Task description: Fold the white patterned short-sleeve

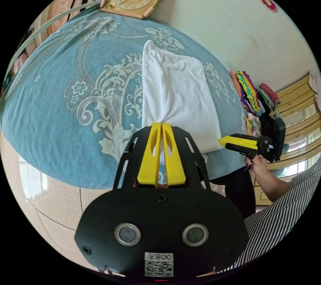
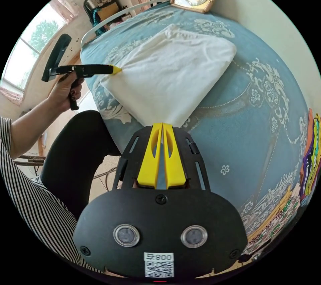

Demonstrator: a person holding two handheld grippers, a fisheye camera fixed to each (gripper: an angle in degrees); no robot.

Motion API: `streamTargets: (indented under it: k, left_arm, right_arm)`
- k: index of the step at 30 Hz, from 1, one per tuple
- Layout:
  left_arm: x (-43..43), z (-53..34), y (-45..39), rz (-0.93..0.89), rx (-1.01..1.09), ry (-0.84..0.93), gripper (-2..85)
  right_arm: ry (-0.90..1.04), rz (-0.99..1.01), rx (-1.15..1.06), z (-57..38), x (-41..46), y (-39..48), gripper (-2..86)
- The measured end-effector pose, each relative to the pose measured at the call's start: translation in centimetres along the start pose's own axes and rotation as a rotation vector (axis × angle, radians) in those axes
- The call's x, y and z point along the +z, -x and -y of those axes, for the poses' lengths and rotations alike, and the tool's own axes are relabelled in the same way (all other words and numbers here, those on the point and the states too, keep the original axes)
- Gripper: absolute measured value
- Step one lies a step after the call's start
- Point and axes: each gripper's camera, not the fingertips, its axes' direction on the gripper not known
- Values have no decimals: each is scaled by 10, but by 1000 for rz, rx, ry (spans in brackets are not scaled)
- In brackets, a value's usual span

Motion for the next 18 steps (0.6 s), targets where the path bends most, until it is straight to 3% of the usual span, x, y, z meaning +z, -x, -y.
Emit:
streamTargets:
  k: [4, 8, 15, 18]
  left_arm:
    - [-22, 6, -2, -42, -80, -18, 1]
    - [-36, 21, -29, -24, -32, 5, 2]
    - [-67, 37, -62, -58, -13, -24, 3]
    - [-65, 42, -78, -32, -6, 45, 4]
  right_arm:
    - [-34, 73, 63, -17, 10, -31, 16]
    - [-29, 39, 42, -24, 26, -49, 19]
    - [-109, 221, 171, -56, 49, -113, 20]
    - [-34, 201, 177, -64, 85, -133, 20]
